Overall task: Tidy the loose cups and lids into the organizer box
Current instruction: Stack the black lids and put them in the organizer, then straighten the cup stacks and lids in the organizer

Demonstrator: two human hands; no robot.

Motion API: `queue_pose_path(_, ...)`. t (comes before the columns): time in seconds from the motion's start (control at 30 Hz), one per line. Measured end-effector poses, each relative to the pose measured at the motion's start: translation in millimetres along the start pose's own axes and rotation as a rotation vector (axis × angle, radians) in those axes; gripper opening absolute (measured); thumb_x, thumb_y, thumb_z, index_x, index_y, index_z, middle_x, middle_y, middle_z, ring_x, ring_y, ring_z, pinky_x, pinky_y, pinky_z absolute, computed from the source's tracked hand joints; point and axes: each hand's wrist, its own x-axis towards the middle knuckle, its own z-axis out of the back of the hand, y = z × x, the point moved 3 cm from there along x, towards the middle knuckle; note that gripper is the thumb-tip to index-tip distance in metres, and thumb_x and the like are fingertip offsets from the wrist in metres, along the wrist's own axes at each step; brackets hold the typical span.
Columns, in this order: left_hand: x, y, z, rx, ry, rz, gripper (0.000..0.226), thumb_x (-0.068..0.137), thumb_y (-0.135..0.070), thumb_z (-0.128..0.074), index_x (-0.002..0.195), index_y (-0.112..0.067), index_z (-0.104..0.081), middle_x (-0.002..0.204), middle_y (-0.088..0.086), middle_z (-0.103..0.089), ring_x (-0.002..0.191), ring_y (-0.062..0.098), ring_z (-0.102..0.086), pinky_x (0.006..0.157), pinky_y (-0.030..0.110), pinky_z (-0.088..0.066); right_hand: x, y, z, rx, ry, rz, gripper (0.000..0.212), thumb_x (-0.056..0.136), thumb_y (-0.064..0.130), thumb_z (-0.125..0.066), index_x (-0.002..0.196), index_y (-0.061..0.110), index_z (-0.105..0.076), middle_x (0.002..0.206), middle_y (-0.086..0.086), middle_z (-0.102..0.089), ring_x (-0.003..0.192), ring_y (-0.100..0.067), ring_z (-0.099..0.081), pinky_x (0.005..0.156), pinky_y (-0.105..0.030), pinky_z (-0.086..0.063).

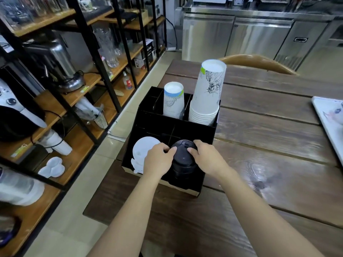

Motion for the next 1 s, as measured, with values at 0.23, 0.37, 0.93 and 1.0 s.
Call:
queue_pose_path(0.23,5,-3,5,0.233,-0.021,-0.041,0.034,0.093,-0.039,-0.048,0.109,-0.010,-0.059,0.089,0.010,-0.067,0.079,0.025,-0.062,0.072,0.033,-0.050,-5,0,6,-0.033,-0.091,0.024,0.043,0.095,0.033,-0.045,0.130,0.007,-0.042,0.129,-0.016,-0.053,0.118,-0.033,-0.051,0.094,-0.042,-0.045)
queue_pose_path(0.37,2,-24,21,0.299,-0.148,-0.121,0.031,0.096,-0.036,-0.044,0.113,-0.014,-0.057,0.096,0.007,-0.069,0.077,0.022,-0.055,0.068,0.031,-0.040,-8,0,30,0.028,-0.289,0.025,0.032,0.093,0.030,-0.048,0.119,0.012,-0.055,0.110,-0.008,-0.068,0.100,-0.028,-0.060,0.084,-0.041,-0.050)
queue_pose_path(0.93,33,-146,0,-0.516,0.285,-0.449,0.070,0.094,-0.035,-0.049,0.150,-0.031,-0.007,0.146,-0.017,-0.027,0.132,-0.002,-0.024,0.109,0.021,-0.019,34,6,105,0.665,-0.205,0.063,0.104,0.076,0.000,-0.067,0.148,0.024,0.004,0.147,0.006,-0.034,0.134,-0.011,-0.034,0.111,-0.034,-0.031)
queue_pose_path(1.0,32,-150,-2,-0.542,0.299,-0.463,0.067,0.095,-0.030,-0.048,0.150,-0.029,-0.009,0.132,-0.022,-0.032,0.123,-0.008,-0.028,0.101,0.016,-0.023,39,9,105,0.714,-0.179,0.131,0.105,0.073,-0.002,-0.068,0.148,0.026,-0.001,0.146,0.010,-0.038,0.131,-0.008,-0.040,0.109,-0.032,-0.034)
